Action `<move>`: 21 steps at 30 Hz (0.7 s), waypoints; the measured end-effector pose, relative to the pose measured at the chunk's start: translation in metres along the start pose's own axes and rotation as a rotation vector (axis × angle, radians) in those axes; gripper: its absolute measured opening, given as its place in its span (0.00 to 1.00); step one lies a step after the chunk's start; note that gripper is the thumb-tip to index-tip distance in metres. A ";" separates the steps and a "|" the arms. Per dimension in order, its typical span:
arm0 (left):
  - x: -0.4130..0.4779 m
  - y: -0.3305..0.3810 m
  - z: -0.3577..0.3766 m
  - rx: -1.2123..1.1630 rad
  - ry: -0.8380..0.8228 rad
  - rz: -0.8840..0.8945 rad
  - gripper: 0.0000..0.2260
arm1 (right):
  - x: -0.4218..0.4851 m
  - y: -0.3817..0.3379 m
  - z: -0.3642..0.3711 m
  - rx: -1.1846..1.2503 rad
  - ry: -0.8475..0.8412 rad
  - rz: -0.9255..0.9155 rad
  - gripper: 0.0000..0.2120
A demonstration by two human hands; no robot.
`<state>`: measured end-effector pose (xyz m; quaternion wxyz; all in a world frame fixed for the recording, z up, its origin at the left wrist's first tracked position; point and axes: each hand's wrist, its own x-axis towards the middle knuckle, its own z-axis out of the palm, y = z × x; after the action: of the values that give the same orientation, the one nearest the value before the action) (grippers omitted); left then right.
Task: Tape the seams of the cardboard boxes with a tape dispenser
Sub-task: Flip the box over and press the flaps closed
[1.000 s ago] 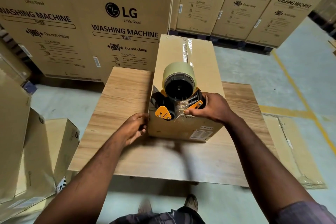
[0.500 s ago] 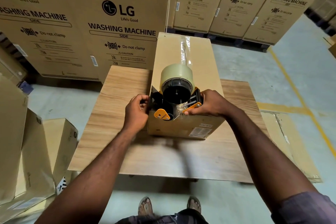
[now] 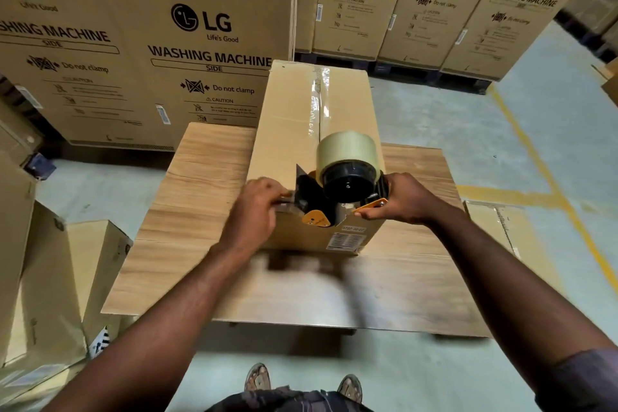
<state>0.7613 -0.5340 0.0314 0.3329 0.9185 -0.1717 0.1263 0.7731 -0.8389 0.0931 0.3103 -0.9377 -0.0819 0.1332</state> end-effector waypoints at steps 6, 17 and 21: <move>-0.024 0.009 0.035 0.250 -0.293 -0.014 0.35 | -0.002 0.009 0.001 0.004 0.005 -0.028 0.17; -0.023 0.021 0.040 0.279 -0.181 0.000 0.32 | -0.050 0.092 -0.031 0.129 0.060 0.023 0.13; -0.016 0.079 0.068 0.232 -0.180 0.004 0.31 | -0.048 0.098 -0.025 0.206 0.072 -0.008 0.12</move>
<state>0.7233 -0.6321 0.0197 0.2073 0.9582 -0.1867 0.0632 0.7416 -0.9418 0.0629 0.4082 -0.9047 -0.0605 0.1057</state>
